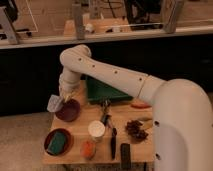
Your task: Wipe purple bowl with towel
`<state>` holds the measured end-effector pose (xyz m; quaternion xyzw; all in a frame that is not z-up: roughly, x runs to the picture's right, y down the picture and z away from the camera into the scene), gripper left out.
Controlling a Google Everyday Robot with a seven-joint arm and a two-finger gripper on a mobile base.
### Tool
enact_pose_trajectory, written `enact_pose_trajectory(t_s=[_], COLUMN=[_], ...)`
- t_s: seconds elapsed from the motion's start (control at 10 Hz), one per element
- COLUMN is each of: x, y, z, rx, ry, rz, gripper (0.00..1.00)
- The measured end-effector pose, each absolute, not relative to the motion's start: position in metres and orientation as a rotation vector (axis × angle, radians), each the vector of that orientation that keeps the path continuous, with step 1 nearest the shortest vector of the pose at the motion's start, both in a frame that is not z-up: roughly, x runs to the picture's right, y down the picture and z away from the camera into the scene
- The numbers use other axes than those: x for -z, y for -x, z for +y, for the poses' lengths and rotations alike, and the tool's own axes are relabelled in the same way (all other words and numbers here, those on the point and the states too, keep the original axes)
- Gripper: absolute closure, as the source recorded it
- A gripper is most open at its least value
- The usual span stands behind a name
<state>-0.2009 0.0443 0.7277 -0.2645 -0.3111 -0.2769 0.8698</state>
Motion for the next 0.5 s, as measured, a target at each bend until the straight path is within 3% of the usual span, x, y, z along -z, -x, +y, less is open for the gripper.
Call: enact_pose_trajectory(t_s=[0.5], x=[-0.815], y=[0.187], z=[0.074], rx=[0.569], ry=[0.568], rz=[-0.576], gripper=[1.00])
